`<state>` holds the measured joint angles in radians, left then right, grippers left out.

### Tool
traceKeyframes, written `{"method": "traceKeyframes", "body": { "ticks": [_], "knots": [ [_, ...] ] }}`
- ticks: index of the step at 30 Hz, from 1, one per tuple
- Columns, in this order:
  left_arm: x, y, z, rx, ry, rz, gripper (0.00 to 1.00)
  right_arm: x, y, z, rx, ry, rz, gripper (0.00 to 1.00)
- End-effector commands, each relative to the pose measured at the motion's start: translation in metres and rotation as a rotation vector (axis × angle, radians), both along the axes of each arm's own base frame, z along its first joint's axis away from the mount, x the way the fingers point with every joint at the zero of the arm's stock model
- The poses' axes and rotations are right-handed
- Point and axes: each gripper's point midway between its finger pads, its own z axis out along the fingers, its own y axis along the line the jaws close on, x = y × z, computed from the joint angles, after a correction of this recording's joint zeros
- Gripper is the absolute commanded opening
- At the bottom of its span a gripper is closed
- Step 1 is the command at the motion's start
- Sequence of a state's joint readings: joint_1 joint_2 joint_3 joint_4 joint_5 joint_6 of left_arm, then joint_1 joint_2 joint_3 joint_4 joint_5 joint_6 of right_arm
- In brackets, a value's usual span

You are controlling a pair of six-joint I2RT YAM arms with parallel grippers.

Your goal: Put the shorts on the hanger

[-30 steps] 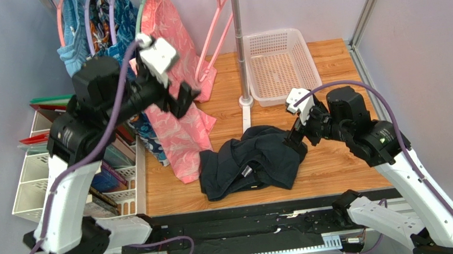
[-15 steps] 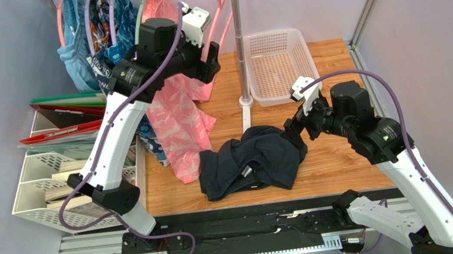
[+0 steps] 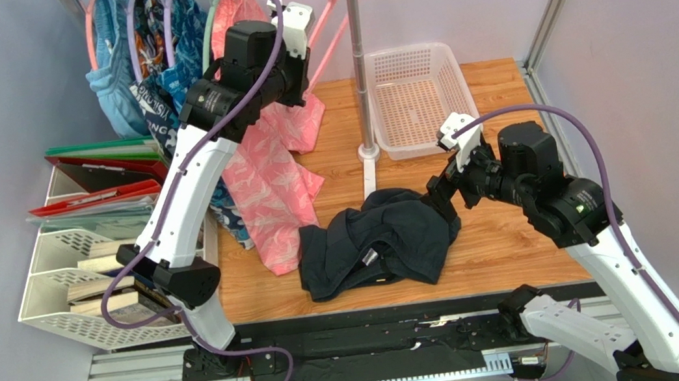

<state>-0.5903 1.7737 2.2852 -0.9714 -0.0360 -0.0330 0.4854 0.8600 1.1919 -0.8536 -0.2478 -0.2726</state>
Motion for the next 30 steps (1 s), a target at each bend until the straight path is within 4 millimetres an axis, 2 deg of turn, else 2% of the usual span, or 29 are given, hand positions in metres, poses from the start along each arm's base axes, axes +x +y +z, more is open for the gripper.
{"method": "traceKeyframes", "body": {
  "ticks": [1,4,8,11,12,14,15,17,18,19,20,21,23,24,28,30],
  "knots": [
    [0.001,0.034,0.064,-0.056,-0.192,0.15,0.0,0.008,0.0,0.018,0.046,-0.054,-0.03,1.0],
    [-0.007,0.047,0.087,-0.079,-0.268,0.18,0.0,0.01,0.002,0.024,0.056,-0.056,-0.036,1.0],
    [-0.013,0.06,0.092,-0.066,-0.288,0.219,0.0,0.013,0.004,0.032,0.074,-0.06,-0.044,1.0],
    [-0.022,0.069,0.086,-0.046,-0.273,0.23,0.0,0.015,0.006,0.049,0.126,-0.065,-0.066,1.0],
    [-0.025,0.07,0.075,-0.028,-0.249,0.227,0.0,0.016,0.009,0.058,0.158,-0.066,-0.072,1.0],
    [-0.038,0.076,0.073,-0.011,-0.254,0.203,0.0,0.018,0.012,0.066,0.187,-0.066,-0.072,1.0],
    [-0.038,0.077,0.057,0.022,-0.229,0.2,0.0,0.021,0.015,0.074,0.215,-0.062,-0.082,1.0],
    [-0.049,0.084,0.052,0.042,-0.225,0.194,0.0,0.025,0.019,0.08,0.24,-0.057,-0.088,1.0],
    [-0.051,0.085,0.038,0.067,-0.199,0.188,0.0,0.029,0.021,0.086,0.258,-0.063,-0.093,1.0],
    [-0.06,0.09,0.038,0.064,-0.197,0.181,0.0,0.034,0.025,0.092,0.282,-0.053,-0.102,1.0],
    [-0.064,0.088,0.025,0.082,-0.171,0.162,0.0,0.036,0.029,0.1,0.306,-0.061,-0.095,1.0],
    [-0.069,0.089,0.02,0.091,-0.163,0.15,0.0,0.038,0.031,0.104,0.314,-0.071,-0.086,1.0],
    [-0.086,0.092,0.021,0.096,-0.18,0.123,0.0,0.044,0.04,0.12,0.412,-0.038,-0.11,1.0],
    [-0.09,0.093,0.009,0.115,-0.163,0.115,0.0,0.046,0.043,0.123,0.45,-0.018,-0.121,1.0],
    [-0.124,0.097,-0.003,0.1,-0.135,0.049,0.0,0.053,0.065,0.147,0.624,0.038,-0.1,0.97],
    [-0.135,0.096,-0.014,0.096,-0.102,0.016,0.0,0.057,0.076,0.166,0.723,0.021,-0.078,0.95]
  ]
}}
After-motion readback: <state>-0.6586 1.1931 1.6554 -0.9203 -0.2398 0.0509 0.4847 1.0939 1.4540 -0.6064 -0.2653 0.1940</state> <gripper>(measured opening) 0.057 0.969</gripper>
